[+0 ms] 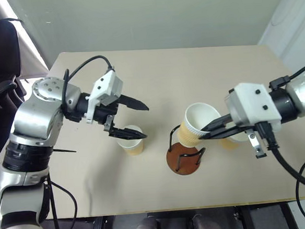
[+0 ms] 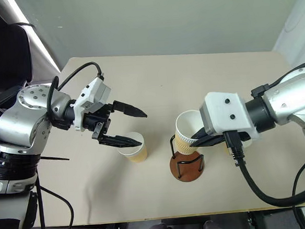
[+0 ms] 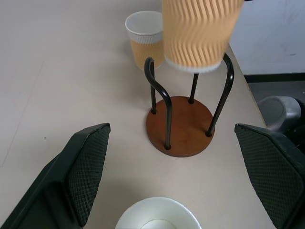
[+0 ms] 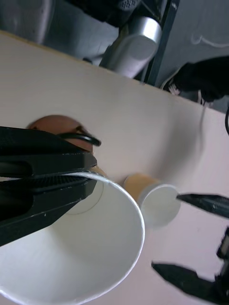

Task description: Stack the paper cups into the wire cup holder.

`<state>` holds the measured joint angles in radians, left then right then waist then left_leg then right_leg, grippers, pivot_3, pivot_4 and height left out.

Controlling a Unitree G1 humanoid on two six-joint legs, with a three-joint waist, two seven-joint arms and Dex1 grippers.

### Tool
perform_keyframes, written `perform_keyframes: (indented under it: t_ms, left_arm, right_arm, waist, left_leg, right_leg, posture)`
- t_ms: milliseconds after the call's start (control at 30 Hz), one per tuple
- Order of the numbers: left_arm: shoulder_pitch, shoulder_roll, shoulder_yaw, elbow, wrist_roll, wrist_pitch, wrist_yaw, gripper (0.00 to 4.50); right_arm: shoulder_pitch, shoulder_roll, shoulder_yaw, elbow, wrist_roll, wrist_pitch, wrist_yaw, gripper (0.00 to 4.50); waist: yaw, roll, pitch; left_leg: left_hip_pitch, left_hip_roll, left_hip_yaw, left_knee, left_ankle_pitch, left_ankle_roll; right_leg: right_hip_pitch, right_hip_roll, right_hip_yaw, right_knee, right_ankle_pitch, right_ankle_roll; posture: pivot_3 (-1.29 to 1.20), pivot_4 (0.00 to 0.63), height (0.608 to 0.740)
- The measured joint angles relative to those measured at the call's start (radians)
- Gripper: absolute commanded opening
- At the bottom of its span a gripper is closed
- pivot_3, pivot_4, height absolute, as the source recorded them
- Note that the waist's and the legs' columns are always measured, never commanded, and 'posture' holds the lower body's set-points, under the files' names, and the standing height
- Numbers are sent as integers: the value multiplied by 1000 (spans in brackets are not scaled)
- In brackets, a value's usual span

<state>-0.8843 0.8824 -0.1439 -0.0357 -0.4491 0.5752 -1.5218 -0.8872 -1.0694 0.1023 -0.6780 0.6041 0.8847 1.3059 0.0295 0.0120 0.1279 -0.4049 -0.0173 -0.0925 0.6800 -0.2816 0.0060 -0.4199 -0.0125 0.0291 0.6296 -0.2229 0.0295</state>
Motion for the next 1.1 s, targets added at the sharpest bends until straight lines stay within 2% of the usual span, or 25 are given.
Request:
perform_keyframes:
  t_ms: [300,333,433,700,867,1100]
  left_arm:
    - [0,0,0,1,5,-2,1,4500]
    - [0,0,0,2,7,-2,1,4500]
    - [0,0,0,3,12,-5,1,4500]
    - [0,-1,0,11,16,-9,3,4500]
    - [2,-8,0,2,9,-9,8,4500]
    - [26,-11,10,-45,-35,7,3,4500]
  right_arm:
    - [28,-4,37,7,-12,-54,0,28]
    - [33,-5,37,7,-14,-57,0,199]
    - [40,-5,39,7,-19,-63,0,924]
    - [52,0,39,7,-18,-68,-26,3712]
    - [83,3,-20,48,-22,-71,-97,3712]
    - [327,-145,-60,94,-126,-138,-106,3712]
  waist:
    - [0,0,0]
    - [0,0,0]
    - [0,0,0]
    - [0,0,0]
    - [3,0,0]
    - [5,0,0]
  left_leg:
    - [0,0,0,0,0,0]
    - [0,0,0,0,0,0]
    - [0,0,0,0,0,0]
    - [0,0,0,0,0,0]
    - [0,0,0,1,0,1]
    - [0,0,0,1,-1,1]
  right_leg:
    - [0,0,0,0,0,0]
    - [0,0,0,0,0,0]
    - [0,0,0,0,0,0]
    - [0,0,0,0,0,0]
    - [0,0,0,0,0,0]
    - [1,0,0,0,0,1]
  posture:
    - [0,150,740]
    - [0,150,740]
    - [0,150,740]
    - [0,150,740]
    - [0,150,740]
    - [0,150,740]
